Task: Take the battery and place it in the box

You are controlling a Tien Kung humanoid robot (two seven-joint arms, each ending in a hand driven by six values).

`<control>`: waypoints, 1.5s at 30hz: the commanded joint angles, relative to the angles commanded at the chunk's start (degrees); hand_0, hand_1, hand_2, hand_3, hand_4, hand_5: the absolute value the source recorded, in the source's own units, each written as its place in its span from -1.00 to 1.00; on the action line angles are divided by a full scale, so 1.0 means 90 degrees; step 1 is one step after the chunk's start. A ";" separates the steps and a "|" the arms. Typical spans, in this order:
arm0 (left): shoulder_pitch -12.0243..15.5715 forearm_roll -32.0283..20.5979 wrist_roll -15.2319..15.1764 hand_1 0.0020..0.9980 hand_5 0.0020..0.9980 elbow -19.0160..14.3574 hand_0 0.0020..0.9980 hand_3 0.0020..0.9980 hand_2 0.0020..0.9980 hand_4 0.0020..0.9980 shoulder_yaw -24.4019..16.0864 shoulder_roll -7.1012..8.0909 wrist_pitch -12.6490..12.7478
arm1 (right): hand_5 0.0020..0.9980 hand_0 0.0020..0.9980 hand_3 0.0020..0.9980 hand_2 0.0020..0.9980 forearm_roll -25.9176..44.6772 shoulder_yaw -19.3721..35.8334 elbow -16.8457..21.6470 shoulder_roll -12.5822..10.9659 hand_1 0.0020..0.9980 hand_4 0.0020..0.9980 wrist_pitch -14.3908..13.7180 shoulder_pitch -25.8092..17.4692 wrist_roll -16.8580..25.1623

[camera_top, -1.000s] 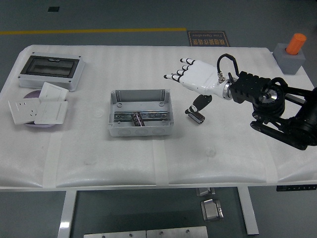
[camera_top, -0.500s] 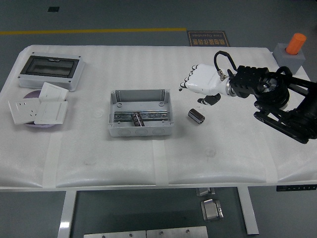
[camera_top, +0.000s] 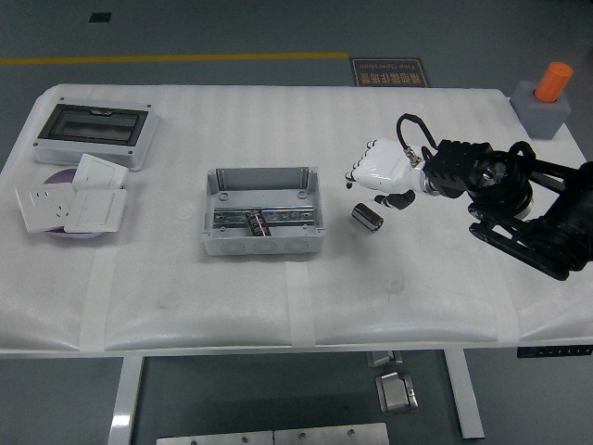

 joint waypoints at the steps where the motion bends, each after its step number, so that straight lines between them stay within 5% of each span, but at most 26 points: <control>1: -0.0005 -0.0003 -0.0002 0.33 0.04 0.0000 0.26 0.14 -0.05 -0.10 0.0005 -0.0002 -0.0001 | -1.00 0.69 0.70 0.53 0.0000 -0.0017 -0.0019 0.0009 0.41 0.17 0.0005 -0.0005 -0.0034; 2: -0.0011 -0.0005 -0.0004 0.33 0.04 0.0000 0.26 0.13 -0.06 -0.10 0.0006 -0.0003 -0.0003 | -1.00 0.77 0.88 0.62 0.0000 -0.0034 -0.0042 0.0019 0.46 0.30 0.0007 -0.0010 -0.0068; 7: -0.0012 0.0004 -0.0004 0.33 0.04 0.0000 0.26 0.13 -0.06 -0.10 -0.0006 -0.0002 -0.0002 | -1.00 0.77 0.88 0.62 0.0000 -0.0061 -0.0143 0.0040 0.46 0.30 0.0004 -0.0030 -0.0136; 8: -0.0010 0.0010 -0.0003 0.33 0.04 0.0000 0.26 0.13 -0.06 -0.10 -0.0011 0.0000 -0.0002 | -0.76 0.88 1.00 0.73 0.0000 -0.0050 -0.0154 0.0039 0.54 0.71 0.0015 -0.0033 -0.0123; 14: -0.0016 0.0029 -0.0014 0.33 0.04 0.0000 0.26 0.12 -0.06 -0.10 -0.0032 0.0002 0.0009 | -0.65 0.92 1.00 0.76 0.0000 -0.0020 -0.0158 0.0029 0.57 0.81 0.0029 -0.0072 -0.0092; 45: -0.0125 -0.0353 -0.0295 0.34 0.04 0.0000 0.25 0.12 -0.07 -0.10 0.0405 0.0025 0.0107 | -0.62 0.87 0.93 0.71 0.0000 0.0068 -0.0811 0.0441 0.53 0.78 -0.0352 -0.0475 -0.0038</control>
